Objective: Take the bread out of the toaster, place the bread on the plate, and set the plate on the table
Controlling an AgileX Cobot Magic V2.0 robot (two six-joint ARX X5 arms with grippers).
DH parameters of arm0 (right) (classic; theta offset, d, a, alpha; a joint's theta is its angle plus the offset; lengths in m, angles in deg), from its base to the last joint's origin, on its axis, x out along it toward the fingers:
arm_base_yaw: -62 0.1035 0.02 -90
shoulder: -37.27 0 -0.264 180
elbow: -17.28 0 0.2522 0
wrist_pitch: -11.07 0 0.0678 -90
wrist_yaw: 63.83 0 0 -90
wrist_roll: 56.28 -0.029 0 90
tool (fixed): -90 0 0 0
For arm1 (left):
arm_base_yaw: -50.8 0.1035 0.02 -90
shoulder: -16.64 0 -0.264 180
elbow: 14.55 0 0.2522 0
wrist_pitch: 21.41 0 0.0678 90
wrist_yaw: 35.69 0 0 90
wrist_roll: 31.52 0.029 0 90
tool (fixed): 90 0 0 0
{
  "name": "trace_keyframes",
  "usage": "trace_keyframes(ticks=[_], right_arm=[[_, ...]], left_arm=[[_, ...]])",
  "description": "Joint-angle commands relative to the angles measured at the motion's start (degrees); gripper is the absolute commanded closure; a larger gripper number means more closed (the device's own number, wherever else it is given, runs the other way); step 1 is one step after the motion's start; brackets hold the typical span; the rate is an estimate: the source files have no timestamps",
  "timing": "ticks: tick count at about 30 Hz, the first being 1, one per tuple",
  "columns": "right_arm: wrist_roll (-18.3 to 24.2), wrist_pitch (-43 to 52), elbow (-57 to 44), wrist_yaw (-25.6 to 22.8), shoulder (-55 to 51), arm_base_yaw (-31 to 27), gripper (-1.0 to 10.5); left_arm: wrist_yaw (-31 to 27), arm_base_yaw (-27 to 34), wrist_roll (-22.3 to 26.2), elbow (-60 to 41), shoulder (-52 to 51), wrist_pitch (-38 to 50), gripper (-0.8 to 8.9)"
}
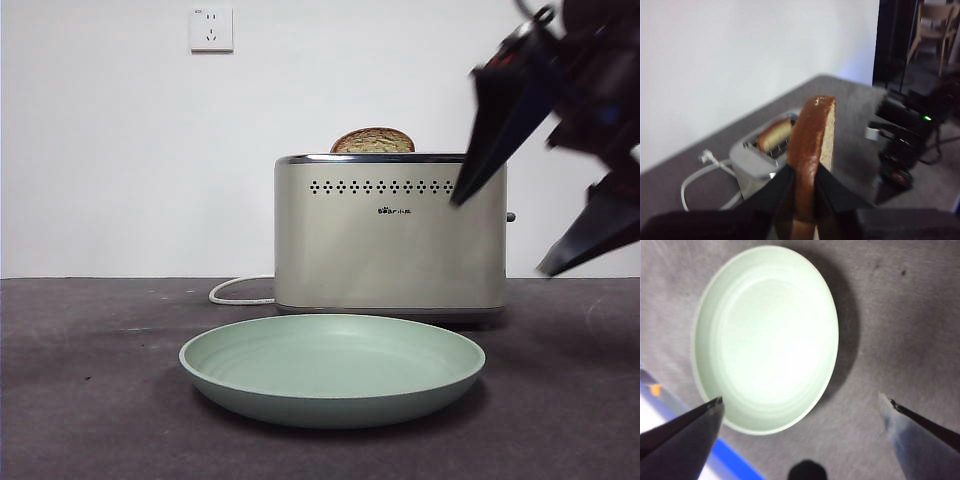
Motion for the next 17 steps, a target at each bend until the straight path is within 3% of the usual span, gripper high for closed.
trace_keyframes(ticks=[1,8,11,14,17], right_arm=[[-0.7,1.8,0.1,-3.3,3.1,2.1,4.2],[-2.3,6.7,0.1,-4.4,10.7,5.2,4.3],[-3.1,8.7,0.1,-4.4,13.1,6.0,5.4],[-3.4,9.8,0.1,-4.5,14.8,6.6,5.6],[-3.4,11.1,0.1,-4.6,15.7,7.0,7.3]], left_arm=[[0.0,0.0,0.7,-2.4,-2.1,-2.0,8.19],[0.0,0.0,-1.1,-13.9,-9.5,-2.9,8.19],[0.0,0.0,-2.4,-18.7,-12.4,-2.9,8.19],[0.1,0.0,-3.4,-23.4,-15.2,-2.8,8.19],[0.8,0.0,-4.7,-27.6,-17.4,-2.5,8.19]])
